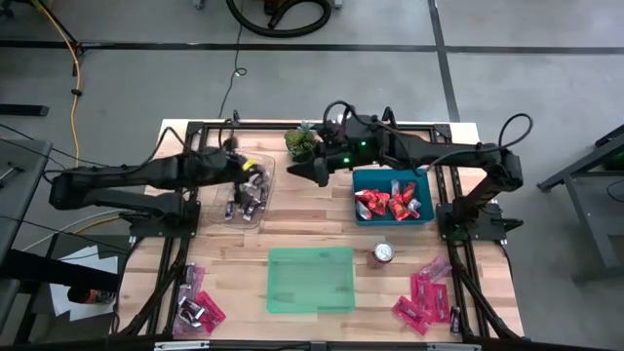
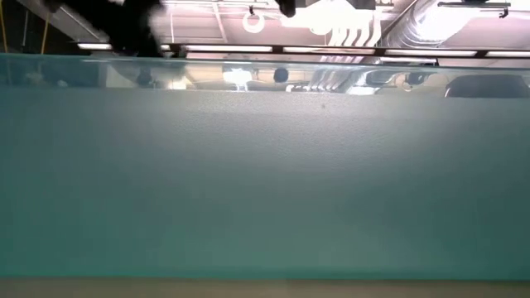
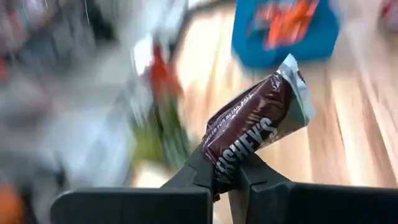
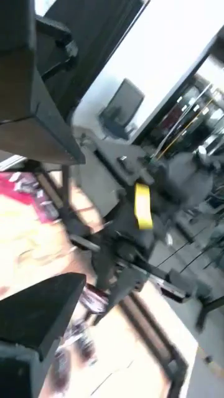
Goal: Sort candy
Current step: Put the brown chocolate bar into the transparent bin
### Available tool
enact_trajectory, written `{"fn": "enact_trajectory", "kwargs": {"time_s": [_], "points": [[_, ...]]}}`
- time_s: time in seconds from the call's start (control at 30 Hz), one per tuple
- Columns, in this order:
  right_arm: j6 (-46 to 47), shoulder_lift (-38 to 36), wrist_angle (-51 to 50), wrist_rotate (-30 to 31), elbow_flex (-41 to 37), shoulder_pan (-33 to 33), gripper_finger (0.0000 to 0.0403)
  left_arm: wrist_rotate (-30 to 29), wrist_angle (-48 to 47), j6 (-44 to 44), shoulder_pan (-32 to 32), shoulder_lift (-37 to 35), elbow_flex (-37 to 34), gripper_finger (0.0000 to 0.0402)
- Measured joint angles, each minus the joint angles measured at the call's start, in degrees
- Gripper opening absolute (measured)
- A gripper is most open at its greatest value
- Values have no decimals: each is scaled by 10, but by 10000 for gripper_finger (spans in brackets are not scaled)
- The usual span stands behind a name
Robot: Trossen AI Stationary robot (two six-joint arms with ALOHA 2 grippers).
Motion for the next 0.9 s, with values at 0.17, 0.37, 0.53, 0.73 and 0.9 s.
{"fn": "enact_trajectory", "kwargs": {"time_s": [0.17, 0.37, 0.53, 0.73, 0.9], "points": [[-15, -21, -71, -1, 1, -1, 301, -24, -71, -239, 18, -36, -123, 1], [-39, -46, -195, 1, 0, -1, 302, 29, -147, -437, 19, -15, -140, 0], [-68, -81, -328, 40, 0, 2, 302, 91, -244, -482, 48, 67, -77, 1], [-106, -128, -482, 117, 0, 29, 302, 95, -306, -451, 63, 147, -19, 45], [-131, -175, -593, 142, 0, 68, 302, 89, -338, -456, 63, 167, 27, 113]]}}
